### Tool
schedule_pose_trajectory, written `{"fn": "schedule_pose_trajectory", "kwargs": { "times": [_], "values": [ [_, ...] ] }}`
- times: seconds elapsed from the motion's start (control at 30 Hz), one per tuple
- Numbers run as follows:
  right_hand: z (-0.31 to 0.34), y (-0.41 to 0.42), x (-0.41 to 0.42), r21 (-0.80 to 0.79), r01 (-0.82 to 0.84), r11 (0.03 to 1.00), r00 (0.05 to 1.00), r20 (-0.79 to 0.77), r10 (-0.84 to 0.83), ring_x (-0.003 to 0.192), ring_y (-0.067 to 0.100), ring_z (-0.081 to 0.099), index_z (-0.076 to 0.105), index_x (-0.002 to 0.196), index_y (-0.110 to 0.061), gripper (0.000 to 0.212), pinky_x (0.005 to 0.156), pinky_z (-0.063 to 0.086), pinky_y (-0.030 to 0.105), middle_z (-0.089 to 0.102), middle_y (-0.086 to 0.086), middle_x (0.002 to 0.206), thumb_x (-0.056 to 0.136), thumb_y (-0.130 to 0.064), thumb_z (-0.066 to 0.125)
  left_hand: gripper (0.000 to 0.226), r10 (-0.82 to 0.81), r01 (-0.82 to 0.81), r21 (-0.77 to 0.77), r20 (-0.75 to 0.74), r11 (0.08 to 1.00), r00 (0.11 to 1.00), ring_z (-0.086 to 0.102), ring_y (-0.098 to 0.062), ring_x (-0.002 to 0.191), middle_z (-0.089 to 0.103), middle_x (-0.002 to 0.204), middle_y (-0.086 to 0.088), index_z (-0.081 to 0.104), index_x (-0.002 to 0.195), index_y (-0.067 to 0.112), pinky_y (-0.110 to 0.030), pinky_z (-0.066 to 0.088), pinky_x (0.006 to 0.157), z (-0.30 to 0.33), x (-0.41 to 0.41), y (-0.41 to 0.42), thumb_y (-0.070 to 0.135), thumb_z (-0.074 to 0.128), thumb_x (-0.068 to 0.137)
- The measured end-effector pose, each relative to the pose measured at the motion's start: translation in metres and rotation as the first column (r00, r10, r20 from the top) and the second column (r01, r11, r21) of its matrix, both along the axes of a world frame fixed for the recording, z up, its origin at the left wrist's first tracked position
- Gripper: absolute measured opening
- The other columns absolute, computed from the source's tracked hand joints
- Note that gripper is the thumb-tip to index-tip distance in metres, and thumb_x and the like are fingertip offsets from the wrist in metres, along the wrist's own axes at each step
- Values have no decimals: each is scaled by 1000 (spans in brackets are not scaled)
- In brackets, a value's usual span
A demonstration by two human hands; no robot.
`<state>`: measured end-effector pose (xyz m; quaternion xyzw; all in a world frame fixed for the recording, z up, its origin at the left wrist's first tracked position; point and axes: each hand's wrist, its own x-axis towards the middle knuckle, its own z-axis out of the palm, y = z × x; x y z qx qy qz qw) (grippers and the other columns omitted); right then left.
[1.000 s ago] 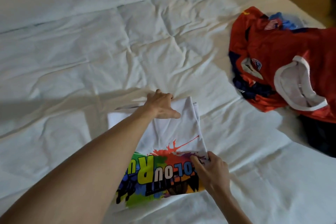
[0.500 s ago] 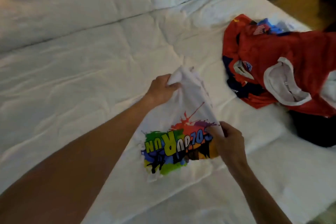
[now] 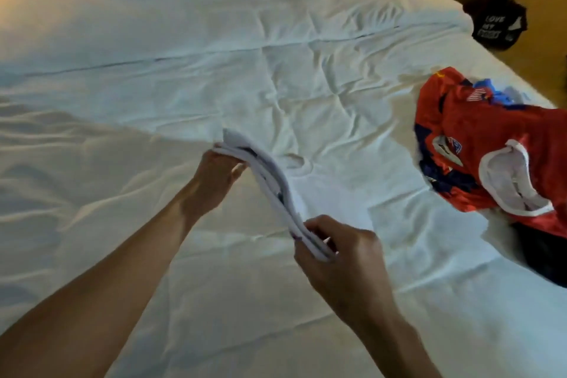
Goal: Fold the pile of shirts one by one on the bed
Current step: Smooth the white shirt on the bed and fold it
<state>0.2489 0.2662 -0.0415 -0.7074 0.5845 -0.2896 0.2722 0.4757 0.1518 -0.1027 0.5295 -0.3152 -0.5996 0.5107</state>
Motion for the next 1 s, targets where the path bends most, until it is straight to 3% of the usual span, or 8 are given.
{"fn": "schedule_pose_trajectory", "kwargs": {
  "times": [0.17, 0.27, 0.4, 0.5, 0.57, 0.67, 0.77, 1.0],
  "values": [
    [-92, 68, 88, 328, -188, 926, 933, -234, 272, 83, 27, 65, 61, 94, -21, 16, 62, 37, 30, 70, 2, 88, 82, -30, 55, 26, 111, -209, 312, 303, 927, 946, 70, -30, 94, 71, 103, -16, 71, 97, 9, -32, 53, 79, -76, 77, 86, -5, 49, 94],
    [-117, 98, 122, 577, -231, 784, 872, -234, 430, 104, 35, 60, 57, 107, -17, 21, 73, 35, 34, 67, 10, 110, 92, -28, 46, 36, 312, -381, 389, 229, 839, 922, 67, -22, 72, 64, 91, -15, 72, 79, 12, -31, 52, 73, -95, 96, 114, -2, 44, 97],
    [-116, 121, 162, 592, -337, 732, 872, -97, 480, 99, 39, 61, 57, 103, -13, 21, 78, 44, 39, 68, 17, 104, 90, -24, 46, 18, 497, -595, 386, 330, 705, 803, 67, -23, 86, 72, 96, -9, 74, 99, 11, -34, 56, 84, -101, 118, 138, 1, 62, 90],
    [-118, 128, 172, 618, -468, 632, 835, 76, 545, 109, 32, 61, 60, 124, -19, 34, 94, 47, 37, 67, 12, 119, 92, -30, 55, 26, 530, -763, 354, 561, 541, 636, 66, -32, 106, 71, 112, -14, 74, 111, 12, -42, 53, 95, -107, 134, 169, 14, 59, 90],
    [-126, 112, 157, 562, -417, 715, 884, 70, 461, 114, 27, 62, 55, 138, -17, 52, 99, 48, 35, 64, 7, 129, 89, -35, 63, 30, 384, -766, 333, 713, 550, 586, 60, -42, 108, 67, 114, -25, 72, 109, 4, -42, 46, 93, -108, 128, 192, 21, 49, 98],
    [-139, 61, 120, 295, -48, 954, 990, -110, 84, 110, 30, 61, 59, 132, -11, 50, 92, 51, 39, 64, 9, 127, 86, -27, 70, 30, 366, -731, 232, 745, 642, 557, 61, -40, 103, 70, 106, -23, 71, 105, 3, -35, 40, 83, -105, 108, 211, 27, 53, 101],
    [-153, 7, 90, 280, 178, 943, 939, -334, -78, 116, 34, 51, 56, 130, -12, 49, 88, 45, 41, 56, 11, 128, 88, -35, 68, 27, 413, -752, 199, 734, 629, 540, 64, -33, 99, 72, 99, -14, 72, 104, 7, -28, 38, 80, -111, 105, 212, 31, 64, 95],
    [-163, -35, 97, 293, 177, 939, 923, -380, -56, 89, 31, 62, 72, 92, -17, 28, 68, 38, 33, 70, 5, 95, 93, -42, 58, 23, 413, -763, 128, 778, 633, 473, 60, -25, 83, 73, 92, -13, 73, 97, 5, -25, 36, 77, -110, 120, 195, 27, 68, 93]
  ]
}}
